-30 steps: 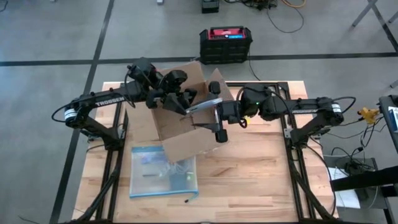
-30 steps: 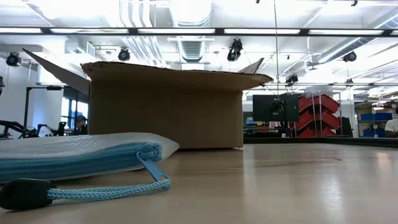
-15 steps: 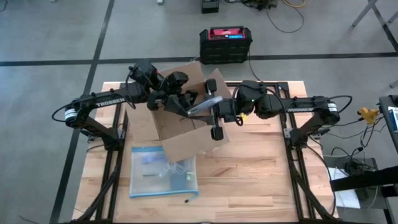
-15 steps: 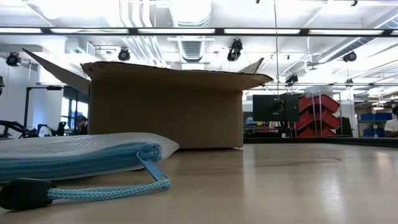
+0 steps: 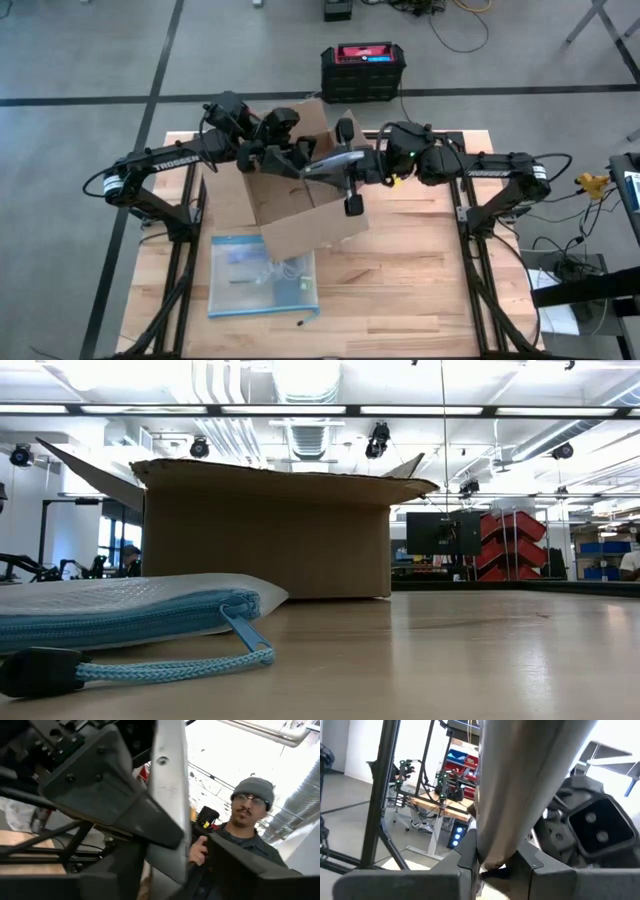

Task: Unpack boxes
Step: Break down the cardboard box until it is fully flat

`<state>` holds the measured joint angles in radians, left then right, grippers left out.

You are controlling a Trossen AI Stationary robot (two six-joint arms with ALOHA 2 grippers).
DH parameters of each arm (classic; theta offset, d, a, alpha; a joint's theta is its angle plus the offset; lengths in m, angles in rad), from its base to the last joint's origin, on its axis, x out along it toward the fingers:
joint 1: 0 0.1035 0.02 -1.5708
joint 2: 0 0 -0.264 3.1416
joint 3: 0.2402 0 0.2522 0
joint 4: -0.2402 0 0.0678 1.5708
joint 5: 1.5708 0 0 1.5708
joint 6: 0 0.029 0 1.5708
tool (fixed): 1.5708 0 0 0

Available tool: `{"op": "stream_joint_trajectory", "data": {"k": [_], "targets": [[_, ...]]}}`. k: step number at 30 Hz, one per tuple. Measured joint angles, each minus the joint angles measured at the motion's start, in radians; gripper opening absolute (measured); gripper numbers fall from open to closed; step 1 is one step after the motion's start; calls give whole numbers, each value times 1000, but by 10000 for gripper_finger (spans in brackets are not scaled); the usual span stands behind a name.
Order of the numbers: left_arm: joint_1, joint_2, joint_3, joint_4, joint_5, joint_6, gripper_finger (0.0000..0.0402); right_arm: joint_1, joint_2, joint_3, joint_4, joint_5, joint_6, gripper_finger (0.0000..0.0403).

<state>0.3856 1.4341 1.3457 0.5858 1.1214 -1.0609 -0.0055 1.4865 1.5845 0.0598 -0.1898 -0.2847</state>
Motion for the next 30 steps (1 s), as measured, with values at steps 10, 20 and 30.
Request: {"op": "stream_joint_trajectory", "data": {"k": [10,20,30], "targets": [[65,-30,-1,-215,-8,294,211,3,-113,-2,-282,102,135,48],[-85,-26,-6,-1108,-593,1078,142,21,-268,-2,-600,315,328,48],[-219,4,-180,-1207,-774,965,131,19,-370,-2,-786,375,417,48]]}}
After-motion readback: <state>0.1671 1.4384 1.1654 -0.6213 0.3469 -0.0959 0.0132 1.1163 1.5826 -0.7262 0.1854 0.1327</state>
